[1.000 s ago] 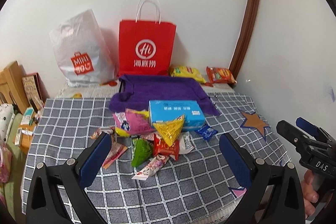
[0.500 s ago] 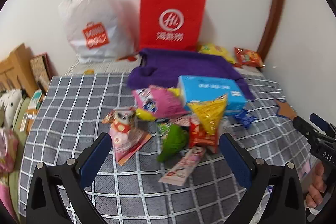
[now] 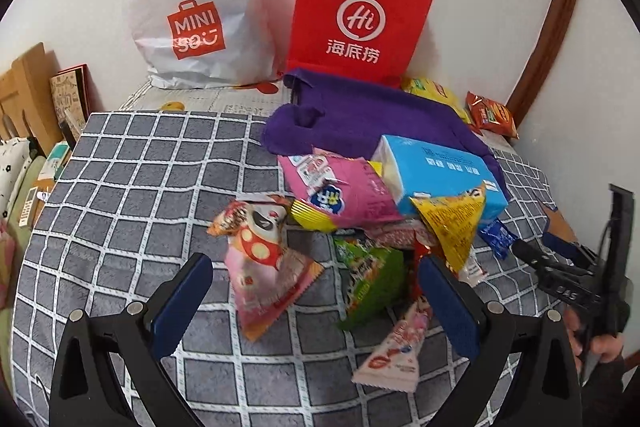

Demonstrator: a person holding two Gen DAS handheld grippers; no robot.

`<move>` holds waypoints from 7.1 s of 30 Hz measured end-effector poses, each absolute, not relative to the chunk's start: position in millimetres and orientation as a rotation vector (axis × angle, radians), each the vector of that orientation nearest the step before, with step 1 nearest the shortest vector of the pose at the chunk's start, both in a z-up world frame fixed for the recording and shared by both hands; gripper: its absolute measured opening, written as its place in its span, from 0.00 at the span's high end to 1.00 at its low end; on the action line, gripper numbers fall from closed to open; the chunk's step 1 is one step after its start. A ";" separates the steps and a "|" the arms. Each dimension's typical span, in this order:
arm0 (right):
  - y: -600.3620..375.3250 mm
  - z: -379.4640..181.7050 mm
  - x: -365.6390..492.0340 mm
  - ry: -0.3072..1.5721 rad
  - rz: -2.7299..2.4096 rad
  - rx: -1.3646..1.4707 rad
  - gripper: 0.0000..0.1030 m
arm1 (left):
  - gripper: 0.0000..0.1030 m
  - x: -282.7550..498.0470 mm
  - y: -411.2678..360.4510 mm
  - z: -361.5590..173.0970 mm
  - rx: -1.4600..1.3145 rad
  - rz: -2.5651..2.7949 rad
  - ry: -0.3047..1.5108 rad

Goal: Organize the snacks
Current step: 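Grasp the small blue biscuit packet with the right tool while the left grasps the panda-print pouch, then carry the blue packet and panda pouch in both tools over the purple cloth, then open the right tool to drop the blue packet while the left releases the pouch onto the cloth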

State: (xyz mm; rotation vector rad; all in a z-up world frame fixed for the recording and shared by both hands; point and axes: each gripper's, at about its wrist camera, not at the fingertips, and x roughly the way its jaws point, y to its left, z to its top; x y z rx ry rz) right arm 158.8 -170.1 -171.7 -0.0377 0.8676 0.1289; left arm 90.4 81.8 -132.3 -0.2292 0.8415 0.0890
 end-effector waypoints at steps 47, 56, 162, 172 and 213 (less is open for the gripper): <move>-191.6 -167.0 92.8 0.894 0.129 0.074 0.50 | 0.60 102.9 130.4 -157.1 -0.303 0.114 0.934; -179.7 -149.8 84.3 0.907 0.160 0.098 0.50 | 0.61 74.7 113.0 -131.5 -0.347 0.034 0.909; -135.4 -165.3 409.7 1.013 0.181 -0.108 0.48 | 0.60 384.8 76.5 -142.9 -0.225 -0.108 1.021; -141.2 -154.6 408.1 1.016 0.200 -0.043 0.42 | 0.60 387.1 68.9 -153.2 -0.219 -0.116 1.056; -149.7 -94.7 306.7 0.858 0.121 0.029 0.27 | 0.31 349.9 51.3 -85.0 -0.141 -0.186 0.862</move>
